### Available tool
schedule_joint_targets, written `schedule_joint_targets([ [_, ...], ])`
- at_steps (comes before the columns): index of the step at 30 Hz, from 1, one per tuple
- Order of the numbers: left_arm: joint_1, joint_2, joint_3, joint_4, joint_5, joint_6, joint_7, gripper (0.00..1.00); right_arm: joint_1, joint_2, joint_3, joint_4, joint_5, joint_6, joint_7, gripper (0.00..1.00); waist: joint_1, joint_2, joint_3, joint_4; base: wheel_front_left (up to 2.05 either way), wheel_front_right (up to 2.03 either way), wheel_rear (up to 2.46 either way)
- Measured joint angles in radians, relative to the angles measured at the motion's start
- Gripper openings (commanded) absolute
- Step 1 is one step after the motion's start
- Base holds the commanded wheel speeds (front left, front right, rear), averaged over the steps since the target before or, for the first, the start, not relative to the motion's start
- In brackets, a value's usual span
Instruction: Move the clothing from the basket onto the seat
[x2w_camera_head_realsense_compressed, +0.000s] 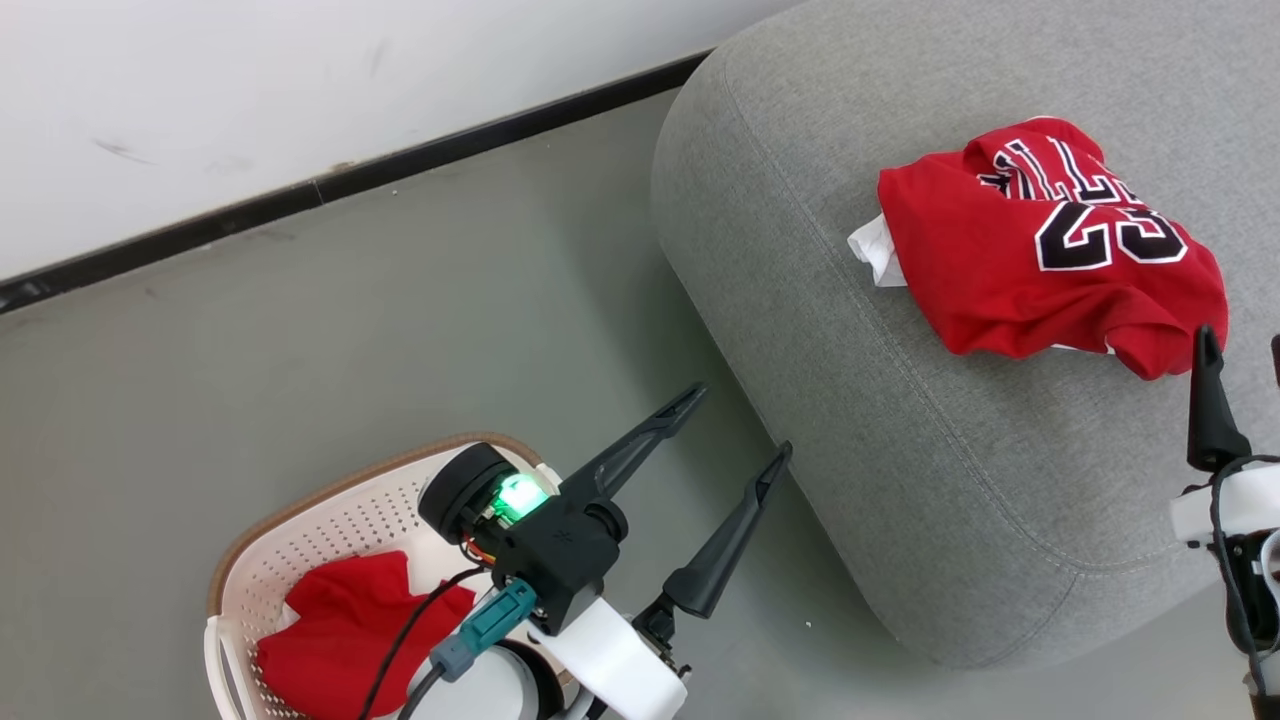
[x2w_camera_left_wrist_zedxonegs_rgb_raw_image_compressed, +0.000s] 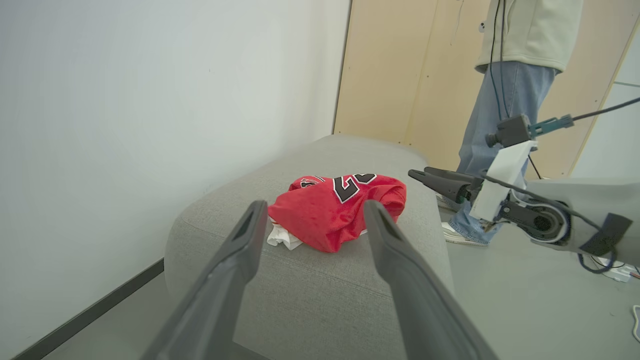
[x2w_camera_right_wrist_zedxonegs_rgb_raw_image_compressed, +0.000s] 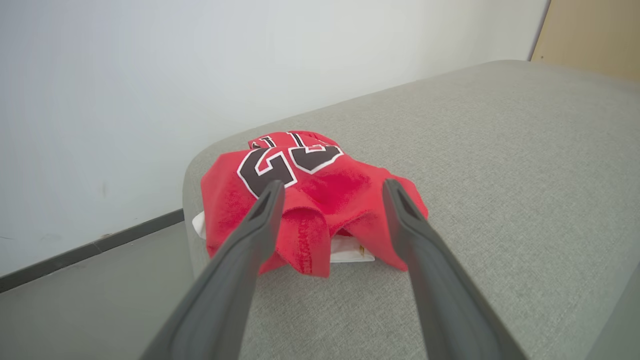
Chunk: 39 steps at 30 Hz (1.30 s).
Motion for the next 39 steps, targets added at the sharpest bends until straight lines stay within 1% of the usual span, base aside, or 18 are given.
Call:
schedule_joint_targets([
  [4, 0.007, -0.001, 0.014, 0.010, -0.001, 0.014, -0.012, 1.00, 0.001, -0.010, 0.018, -0.038, -0.002, 0.000, 0.000, 1.00, 0.0000, -0.0001, -0.020, 0.000, 0.00, 0.00, 0.00],
  [8, 0.026, -0.001, 0.037, 0.025, -0.001, 0.040, -0.027, 1.00, 0.002, -0.010, 0.062, -0.072, -0.014, 0.000, 0.000, 1.00, 0.0000, 0.0000, -0.039, 0.010, 0.00, 0.00, 0.00],
  [14, 0.061, 0.007, 0.091, 0.043, -0.010, 0.089, -0.044, 1.00, -0.003, -0.010, 0.135, -0.133, -0.042, 0.000, 0.000, 1.00, 0.0000, 0.0000, -0.066, 0.042, 0.00, 0.00, 0.00],
  [21, 0.115, 0.017, 0.148, 0.061, -0.023, 0.137, -0.069, 1.00, -0.029, 0.009, 0.193, -0.207, -0.072, 0.000, 0.001, 1.00, 0.0000, 0.0000, -0.100, 0.090, 0.00, 0.00, 0.00],
  [28, 0.160, 0.021, 0.192, 0.072, -0.029, 0.180, -0.078, 1.00, -0.041, 0.037, 0.244, -0.231, -0.090, 0.000, 0.011, 1.00, 0.0000, 0.0000, -0.137, 0.144, 0.00, 0.00, 0.00],
  [34, 0.193, 0.021, 0.220, 0.078, -0.052, 0.198, -0.087, 1.00, -0.040, 0.070, 0.269, -0.235, -0.097, 0.000, 0.019, 1.00, 0.0000, 0.0000, -0.168, 0.192, 0.00, 0.00, 0.00],
  [39, 0.219, 0.022, 0.242, 0.086, -0.055, 0.217, -0.088, 1.00, -0.029, 0.084, 0.276, -0.239, -0.115, 0.000, 0.028, 1.00, 0.0000, 0.0000, -0.192, 0.232, 0.00, 0.00, 0.00],
])
